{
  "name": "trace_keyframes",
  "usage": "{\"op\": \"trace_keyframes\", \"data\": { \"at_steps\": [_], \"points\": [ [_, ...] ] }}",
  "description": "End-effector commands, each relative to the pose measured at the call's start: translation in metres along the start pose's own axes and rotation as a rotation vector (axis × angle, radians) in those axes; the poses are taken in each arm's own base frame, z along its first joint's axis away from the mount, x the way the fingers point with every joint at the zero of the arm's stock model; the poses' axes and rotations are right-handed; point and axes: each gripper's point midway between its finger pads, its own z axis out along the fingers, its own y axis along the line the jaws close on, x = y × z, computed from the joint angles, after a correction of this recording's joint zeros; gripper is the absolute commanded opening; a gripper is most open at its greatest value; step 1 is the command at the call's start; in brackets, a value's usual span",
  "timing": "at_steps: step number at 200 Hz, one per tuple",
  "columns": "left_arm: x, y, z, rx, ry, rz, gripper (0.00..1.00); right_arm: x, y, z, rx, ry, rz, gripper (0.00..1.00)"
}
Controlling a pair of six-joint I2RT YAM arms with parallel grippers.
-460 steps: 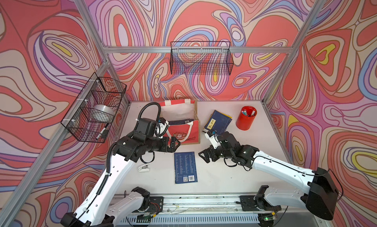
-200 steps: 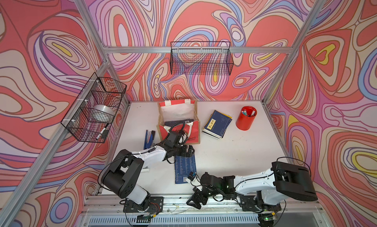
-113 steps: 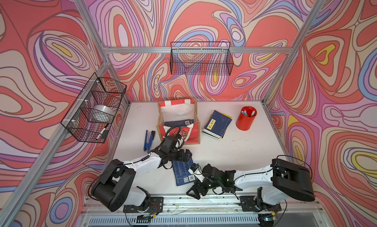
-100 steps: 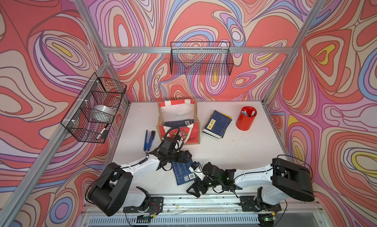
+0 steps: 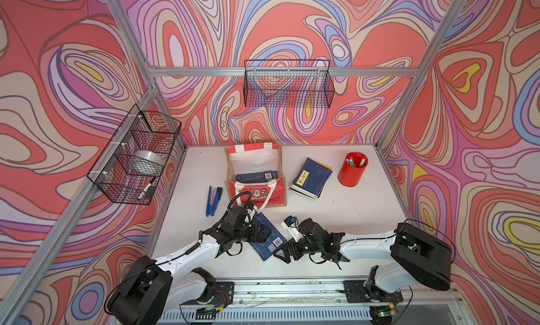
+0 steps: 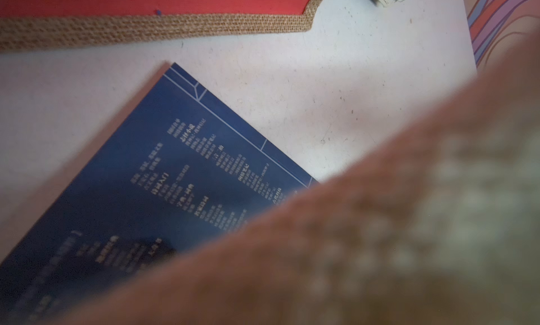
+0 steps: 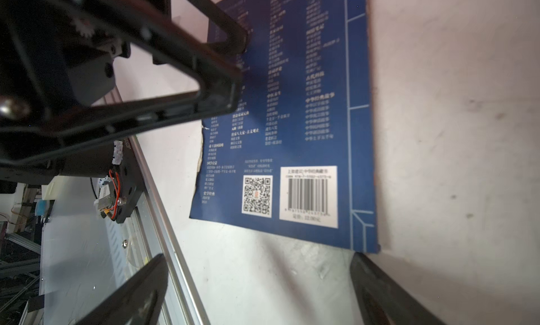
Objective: Put the books into the canvas bag
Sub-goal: Adjust the book at the center of the board.
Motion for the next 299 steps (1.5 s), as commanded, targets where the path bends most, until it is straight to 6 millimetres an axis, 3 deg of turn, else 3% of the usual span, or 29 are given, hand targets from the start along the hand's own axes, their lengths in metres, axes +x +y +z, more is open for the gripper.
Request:
{"op": "trace_keyframes", "data": {
  "at_steps": [1,48,76,98,104,131,152,174,191,213,254,280,299],
  "points": [
    [0.022,0.004,0.0,-0.01,0.074,-0.068,1.0,0.016,-0.013,-0.003,0.025,0.051,0.061,0.98],
    [0.026,-0.007,-0.002,0.001,0.074,-0.059,1.0,0.039,-0.002,-0.029,-0.054,0.057,0.176,0.98],
    [0.014,-0.006,-0.012,-0.071,0.019,-0.021,1.0,0.044,-0.001,-0.041,-0.062,0.035,0.169,0.98],
    [-0.007,-0.011,-0.037,-0.127,-0.042,0.048,1.0,0.041,0.0,-0.044,-0.055,0.03,0.147,0.98],
    [-0.026,-0.022,-0.05,-0.132,-0.093,0.073,1.0,0.039,0.001,-0.043,-0.055,0.026,0.145,0.98],
    [-0.06,-0.033,-0.098,-0.186,-0.236,0.139,1.0,0.035,0.004,-0.038,-0.074,0.024,0.131,0.98],
    [-0.074,-0.043,-0.127,-0.196,-0.311,0.183,1.0,0.031,0.007,-0.033,-0.088,0.029,0.124,0.98],
    [-0.076,-0.042,-0.144,-0.229,-0.326,0.188,1.0,0.025,0.012,-0.029,-0.103,0.025,0.133,0.98],
    [-0.063,-0.034,-0.138,-0.244,-0.263,0.15,1.0,0.023,0.023,-0.027,-0.162,0.017,0.142,0.98],
    [-0.039,-0.016,-0.115,-0.258,-0.192,0.046,1.0,0.028,0.037,-0.021,-0.193,0.038,0.116,0.98],
    [-0.007,0.016,-0.071,-0.189,-0.255,-0.071,1.0,0.029,0.043,-0.003,-0.2,0.054,0.099,0.98],
    [0.008,0.053,-0.07,-0.271,-0.336,-0.202,1.0,0.033,0.038,0.001,-0.186,0.064,0.107,0.98],
    [0.007,0.071,-0.081,-0.341,-0.416,-0.216,1.0,0.033,0.038,0.001,-0.186,0.064,0.105,0.98]
  ]
}}
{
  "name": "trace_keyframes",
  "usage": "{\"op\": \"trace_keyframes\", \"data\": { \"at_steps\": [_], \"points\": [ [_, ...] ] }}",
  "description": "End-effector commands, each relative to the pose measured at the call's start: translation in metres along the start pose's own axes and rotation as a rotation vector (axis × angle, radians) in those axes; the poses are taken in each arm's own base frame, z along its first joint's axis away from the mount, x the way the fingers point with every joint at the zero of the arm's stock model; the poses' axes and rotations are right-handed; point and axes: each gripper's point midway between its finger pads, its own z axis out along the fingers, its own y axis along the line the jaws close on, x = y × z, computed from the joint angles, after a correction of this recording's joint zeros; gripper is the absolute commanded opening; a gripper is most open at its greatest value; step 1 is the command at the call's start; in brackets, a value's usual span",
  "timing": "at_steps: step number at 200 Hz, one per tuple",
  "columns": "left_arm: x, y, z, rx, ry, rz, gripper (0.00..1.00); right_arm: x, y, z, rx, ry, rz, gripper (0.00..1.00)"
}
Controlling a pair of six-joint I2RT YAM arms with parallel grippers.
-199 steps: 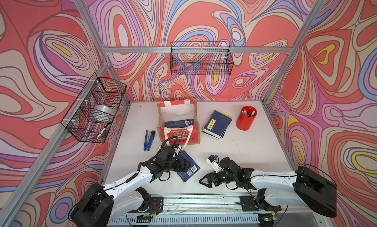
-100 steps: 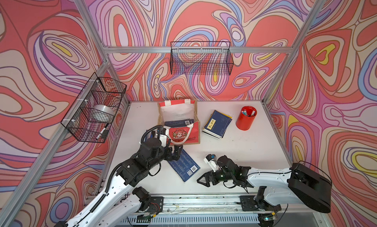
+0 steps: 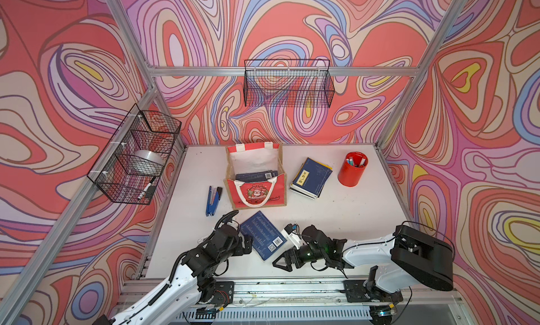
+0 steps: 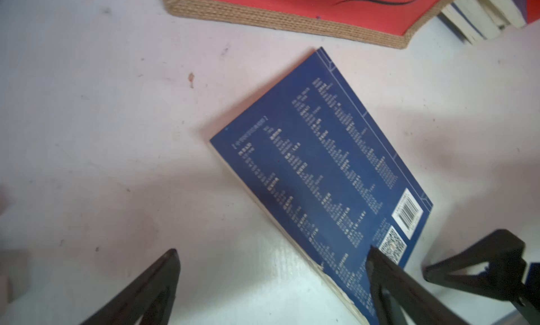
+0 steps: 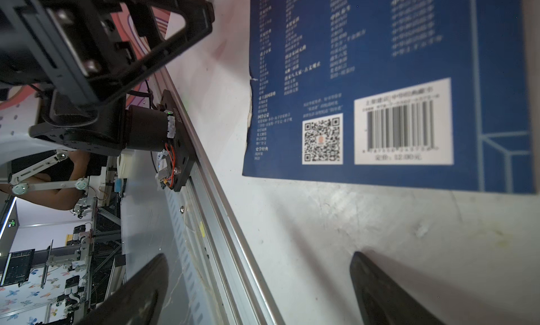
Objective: Put the books into the canvas bag
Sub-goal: Adjust the book at the center of the board.
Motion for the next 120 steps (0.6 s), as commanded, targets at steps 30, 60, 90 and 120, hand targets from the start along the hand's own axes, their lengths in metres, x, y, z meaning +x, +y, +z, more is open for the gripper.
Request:
{"op": "trace_keyframes", "data": {
  "at_steps": [30,60,90,120],
  "points": [
    [-0.048,-0.001,-0.011,0.02,-0.275,-0.086,1.0,0.001,0.002,0.005,-0.009,0.013,-0.008,0.98],
    [-0.065,-0.031,-0.003,0.133,-0.267,-0.01,1.0,-0.002,0.002,0.009,-0.014,0.008,0.003,0.98],
    [-0.073,-0.033,0.016,0.164,-0.201,-0.042,1.0,-0.01,0.001,0.013,0.006,-0.011,0.016,0.98],
    [-0.082,-0.039,0.028,0.226,-0.191,-0.044,1.0,-0.013,-0.005,0.014,0.029,-0.034,0.044,0.98]
  ]
}}
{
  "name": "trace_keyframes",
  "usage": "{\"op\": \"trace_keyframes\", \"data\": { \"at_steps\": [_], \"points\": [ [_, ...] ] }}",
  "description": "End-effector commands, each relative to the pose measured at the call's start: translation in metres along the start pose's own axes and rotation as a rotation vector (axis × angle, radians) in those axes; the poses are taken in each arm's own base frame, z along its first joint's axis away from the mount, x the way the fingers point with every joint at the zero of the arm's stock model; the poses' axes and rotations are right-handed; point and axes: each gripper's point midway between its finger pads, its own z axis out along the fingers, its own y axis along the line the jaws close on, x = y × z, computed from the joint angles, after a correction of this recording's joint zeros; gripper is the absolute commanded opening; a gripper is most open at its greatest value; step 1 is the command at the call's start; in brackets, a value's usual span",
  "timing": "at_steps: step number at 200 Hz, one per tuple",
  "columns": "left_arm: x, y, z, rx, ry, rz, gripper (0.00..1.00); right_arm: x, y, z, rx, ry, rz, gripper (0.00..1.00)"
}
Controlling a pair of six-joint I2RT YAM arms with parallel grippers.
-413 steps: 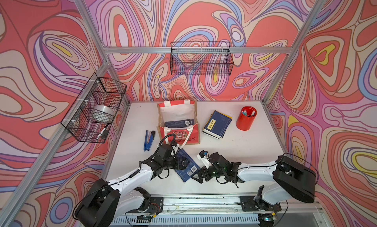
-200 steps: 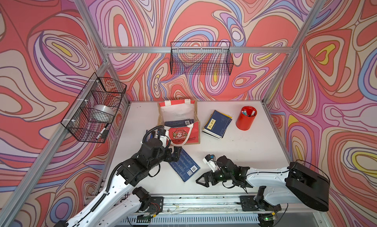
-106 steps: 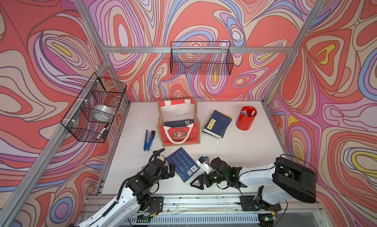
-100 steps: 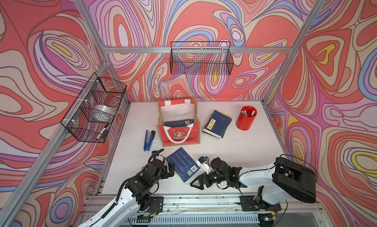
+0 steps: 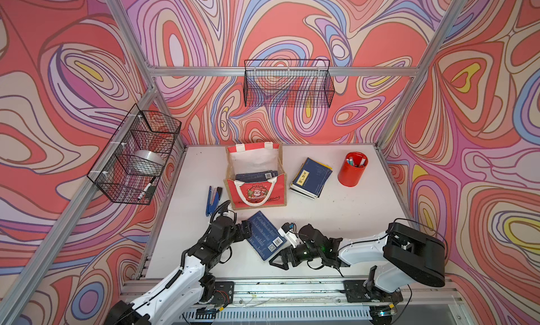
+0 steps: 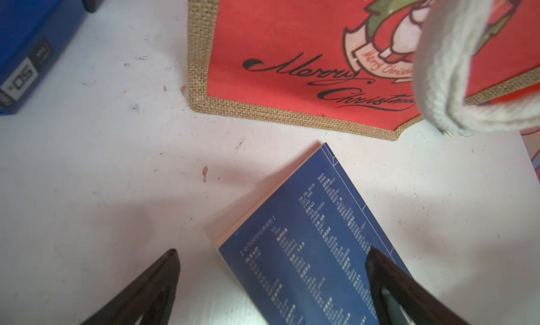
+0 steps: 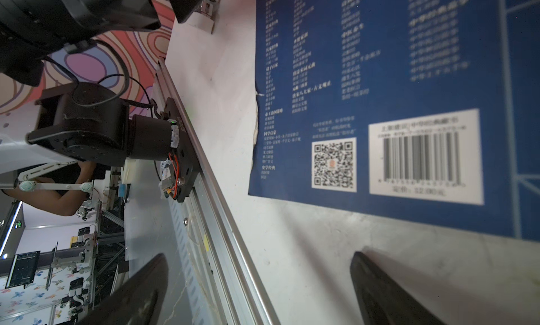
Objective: Put the books into the canvas bag
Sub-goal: Adjust the book at the center of the board.
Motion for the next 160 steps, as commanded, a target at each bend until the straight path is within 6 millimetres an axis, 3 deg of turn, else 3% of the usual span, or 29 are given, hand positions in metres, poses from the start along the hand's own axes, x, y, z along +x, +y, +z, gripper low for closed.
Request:
{"op": "trace_keyframes", "data": {
  "at_steps": [1,36,61,106,160],
  "points": [
    [-0.025,-0.035,0.004,0.173,-0.046,0.019,1.0,-0.004,-0.008,0.004,0.038,-0.023,0.029,0.98],
    [-0.011,-0.056,0.019,0.318,0.061,-0.011,1.0,-0.008,-0.016,0.005,0.072,-0.046,0.069,0.99],
    [0.011,-0.05,0.02,0.336,0.124,-0.049,1.0,-0.019,-0.027,0.001,0.068,-0.088,0.131,0.98],
    [0.034,-0.043,-0.002,0.341,0.153,-0.085,1.0,-0.037,-0.037,-0.004,0.045,-0.164,0.187,0.98],
    [0.042,-0.036,-0.027,0.348,0.118,-0.112,1.0,-0.047,-0.05,-0.017,0.13,-0.194,0.203,0.98]
  ]
}}
